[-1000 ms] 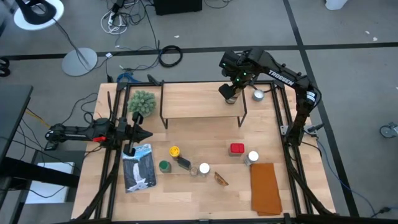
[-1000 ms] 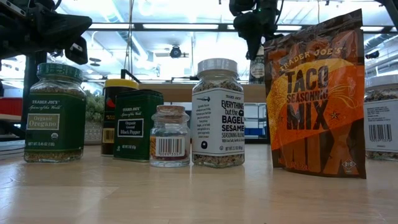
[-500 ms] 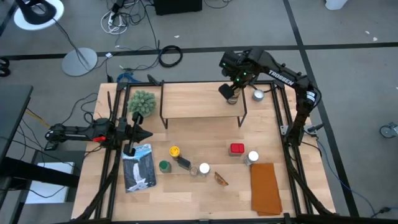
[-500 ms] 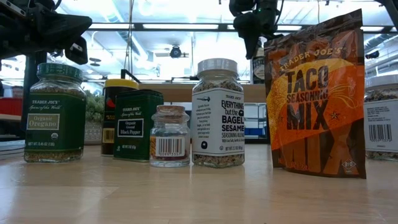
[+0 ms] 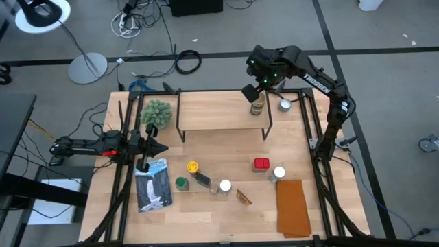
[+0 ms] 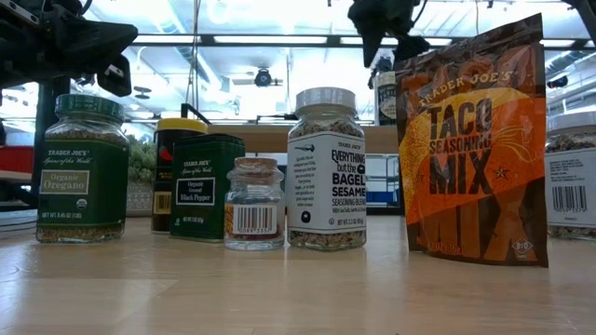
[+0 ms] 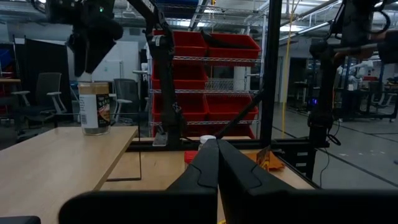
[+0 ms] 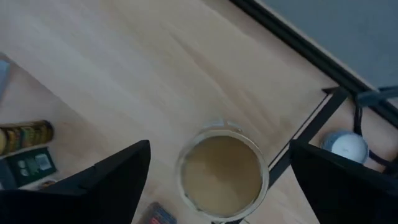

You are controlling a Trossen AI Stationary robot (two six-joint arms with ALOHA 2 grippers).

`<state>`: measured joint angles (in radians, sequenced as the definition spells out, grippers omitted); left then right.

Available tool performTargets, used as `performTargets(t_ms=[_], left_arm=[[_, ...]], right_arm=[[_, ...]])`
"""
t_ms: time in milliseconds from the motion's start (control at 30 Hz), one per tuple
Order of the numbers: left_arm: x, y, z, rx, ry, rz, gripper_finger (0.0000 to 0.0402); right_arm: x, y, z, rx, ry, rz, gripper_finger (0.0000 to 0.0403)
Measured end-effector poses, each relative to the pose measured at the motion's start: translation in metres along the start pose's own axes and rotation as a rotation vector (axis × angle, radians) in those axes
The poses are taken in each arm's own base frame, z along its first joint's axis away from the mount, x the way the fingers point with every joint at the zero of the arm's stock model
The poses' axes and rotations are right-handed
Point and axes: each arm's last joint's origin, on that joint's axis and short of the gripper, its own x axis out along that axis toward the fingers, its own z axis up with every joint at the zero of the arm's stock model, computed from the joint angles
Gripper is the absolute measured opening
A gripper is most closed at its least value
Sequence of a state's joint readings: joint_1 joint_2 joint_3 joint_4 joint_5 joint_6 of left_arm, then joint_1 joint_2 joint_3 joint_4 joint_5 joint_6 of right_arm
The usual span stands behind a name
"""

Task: Shelf spices
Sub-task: Put the golden seasoning bottle on the shelf

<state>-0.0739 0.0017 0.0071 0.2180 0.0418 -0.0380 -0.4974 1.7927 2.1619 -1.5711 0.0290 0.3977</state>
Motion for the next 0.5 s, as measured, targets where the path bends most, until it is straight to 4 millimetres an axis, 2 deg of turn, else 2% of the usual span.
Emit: performTargets(t_ms=[233, 367, 500], left_arm=[[0.0, 0.0, 0.0, 0.0, 0.0, -0.001, 0.0006], [0.0, 0.0, 0.0, 0.0, 0.0, 0.0, 0.0006], [0.0, 0.0, 0.0, 0.0, 0.0, -0.001, 0.0006]], right_arm=[[-0.035, 0.004, -0.008, -0.033, -0.157, -0.062, 0.0378], [-0.064, 0.004, -0.027, -0.013, -0.274, -0.122, 0.0378], [-0.095, 0.01, -0.054, -0.004, -0.399, -0.14, 0.0377]])
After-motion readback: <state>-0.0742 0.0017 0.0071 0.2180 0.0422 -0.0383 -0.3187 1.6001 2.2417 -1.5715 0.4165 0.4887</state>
